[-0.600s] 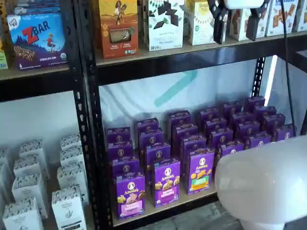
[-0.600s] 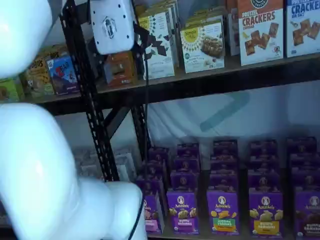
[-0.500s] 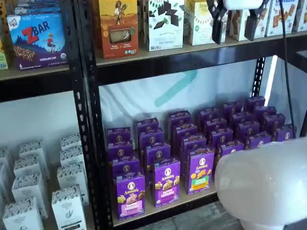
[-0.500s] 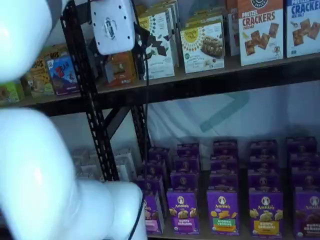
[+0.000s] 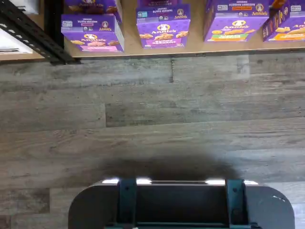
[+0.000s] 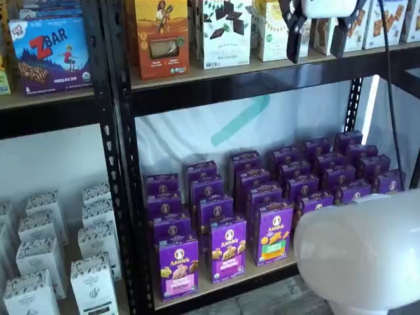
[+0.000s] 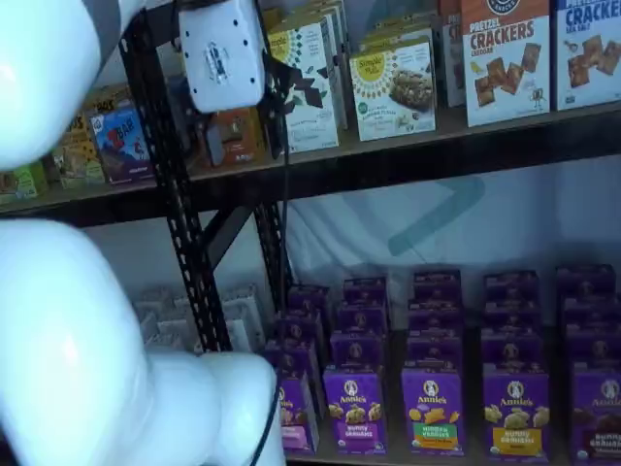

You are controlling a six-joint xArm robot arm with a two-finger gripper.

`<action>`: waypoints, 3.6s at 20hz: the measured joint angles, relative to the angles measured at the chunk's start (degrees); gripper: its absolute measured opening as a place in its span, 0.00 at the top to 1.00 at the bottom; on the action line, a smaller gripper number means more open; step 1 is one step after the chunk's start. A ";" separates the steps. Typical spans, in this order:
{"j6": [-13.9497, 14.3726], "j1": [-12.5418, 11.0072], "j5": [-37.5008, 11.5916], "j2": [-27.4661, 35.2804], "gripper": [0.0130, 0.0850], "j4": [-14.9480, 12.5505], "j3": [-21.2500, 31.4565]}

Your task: Pick up the purple box with a pink patch in the middle, on the bottom shelf, the first box from the left

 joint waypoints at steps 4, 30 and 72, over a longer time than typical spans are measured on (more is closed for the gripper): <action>-0.38 -0.43 -2.43 -0.34 0.00 0.37 2.44; 1.58 2.44 -22.19 -1.66 0.00 1.73 23.80; 7.08 12.21 -73.27 22.26 0.00 2.72 51.24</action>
